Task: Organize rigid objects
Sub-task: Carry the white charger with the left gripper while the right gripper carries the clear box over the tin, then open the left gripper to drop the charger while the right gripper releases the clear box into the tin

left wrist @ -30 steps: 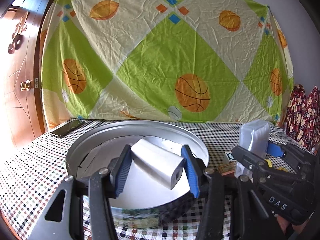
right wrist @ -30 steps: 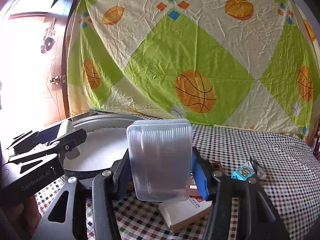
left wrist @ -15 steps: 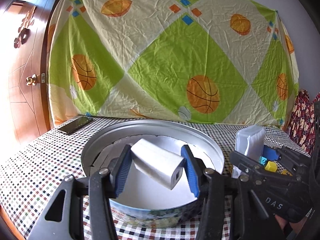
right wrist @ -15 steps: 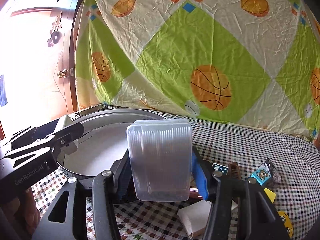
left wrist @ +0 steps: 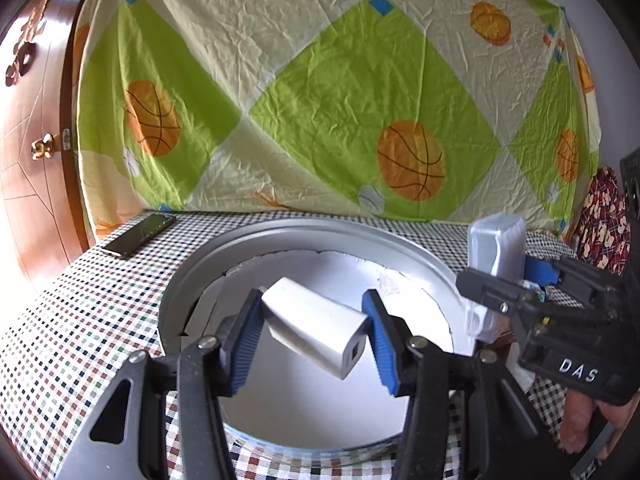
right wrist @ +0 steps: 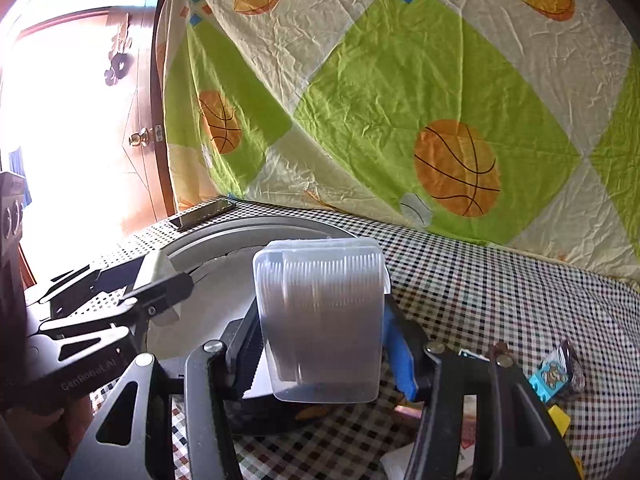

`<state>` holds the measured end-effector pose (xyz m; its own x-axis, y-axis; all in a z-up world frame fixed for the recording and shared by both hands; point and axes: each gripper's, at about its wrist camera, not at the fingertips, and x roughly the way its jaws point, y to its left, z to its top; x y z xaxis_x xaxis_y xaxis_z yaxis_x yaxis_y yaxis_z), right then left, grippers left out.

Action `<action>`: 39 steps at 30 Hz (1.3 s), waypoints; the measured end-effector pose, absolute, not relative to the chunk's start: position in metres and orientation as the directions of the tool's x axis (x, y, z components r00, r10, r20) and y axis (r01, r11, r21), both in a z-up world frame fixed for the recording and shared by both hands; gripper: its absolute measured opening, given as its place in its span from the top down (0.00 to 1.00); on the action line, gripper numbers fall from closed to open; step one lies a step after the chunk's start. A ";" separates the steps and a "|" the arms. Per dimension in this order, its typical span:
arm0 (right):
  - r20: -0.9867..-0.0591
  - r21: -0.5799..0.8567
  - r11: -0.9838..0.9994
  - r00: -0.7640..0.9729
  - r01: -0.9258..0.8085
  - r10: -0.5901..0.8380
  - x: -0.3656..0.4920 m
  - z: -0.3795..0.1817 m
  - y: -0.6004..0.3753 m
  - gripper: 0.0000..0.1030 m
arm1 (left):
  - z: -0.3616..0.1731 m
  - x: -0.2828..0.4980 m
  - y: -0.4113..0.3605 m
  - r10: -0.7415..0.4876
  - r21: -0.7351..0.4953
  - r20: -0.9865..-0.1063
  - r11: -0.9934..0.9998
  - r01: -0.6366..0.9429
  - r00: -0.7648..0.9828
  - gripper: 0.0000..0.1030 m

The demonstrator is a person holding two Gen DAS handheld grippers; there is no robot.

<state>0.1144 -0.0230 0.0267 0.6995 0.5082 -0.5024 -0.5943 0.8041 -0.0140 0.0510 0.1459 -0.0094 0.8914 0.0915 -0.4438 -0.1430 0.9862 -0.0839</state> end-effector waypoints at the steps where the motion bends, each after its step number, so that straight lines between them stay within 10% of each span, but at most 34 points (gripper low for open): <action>1: -0.506 -0.021 0.802 0.698 -0.598 0.507 0.117 0.027 -0.020 0.45 | -0.010 0.054 0.148 0.092 -0.081 -0.453 0.986 -0.143 0.887 0.52; 34: -0.769 -0.024 0.740 0.486 -0.672 0.416 0.207 -0.011 0.046 0.44 | -0.012 0.141 0.196 0.163 0.065 -0.655 0.985 -0.160 0.738 0.51; 39: -0.740 -0.018 0.755 0.516 -0.656 0.431 0.207 -0.007 0.043 0.36 | -0.004 0.139 0.197 0.223 0.092 -0.624 0.973 -0.214 0.749 0.30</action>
